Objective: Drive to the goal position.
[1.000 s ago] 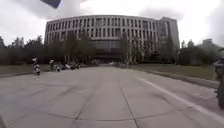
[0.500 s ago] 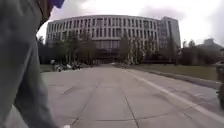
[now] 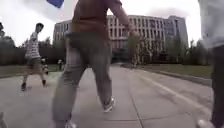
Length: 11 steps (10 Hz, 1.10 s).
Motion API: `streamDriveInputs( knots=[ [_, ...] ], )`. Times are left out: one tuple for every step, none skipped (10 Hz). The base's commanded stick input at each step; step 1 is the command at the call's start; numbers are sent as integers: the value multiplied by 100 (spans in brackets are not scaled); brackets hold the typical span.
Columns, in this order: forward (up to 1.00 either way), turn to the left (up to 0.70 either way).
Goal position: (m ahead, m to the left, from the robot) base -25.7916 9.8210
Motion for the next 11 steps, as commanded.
streamDriveInputs(
  knots=[
    [0, 16],
    [0, 5],
    [0, 0],
    [0, 0],
    [0, 0],
    [0, 0],
    [0, 0],
    [0, 0],
    [0, 0],
    [0, 0],
    [0, 0]
  ],
)
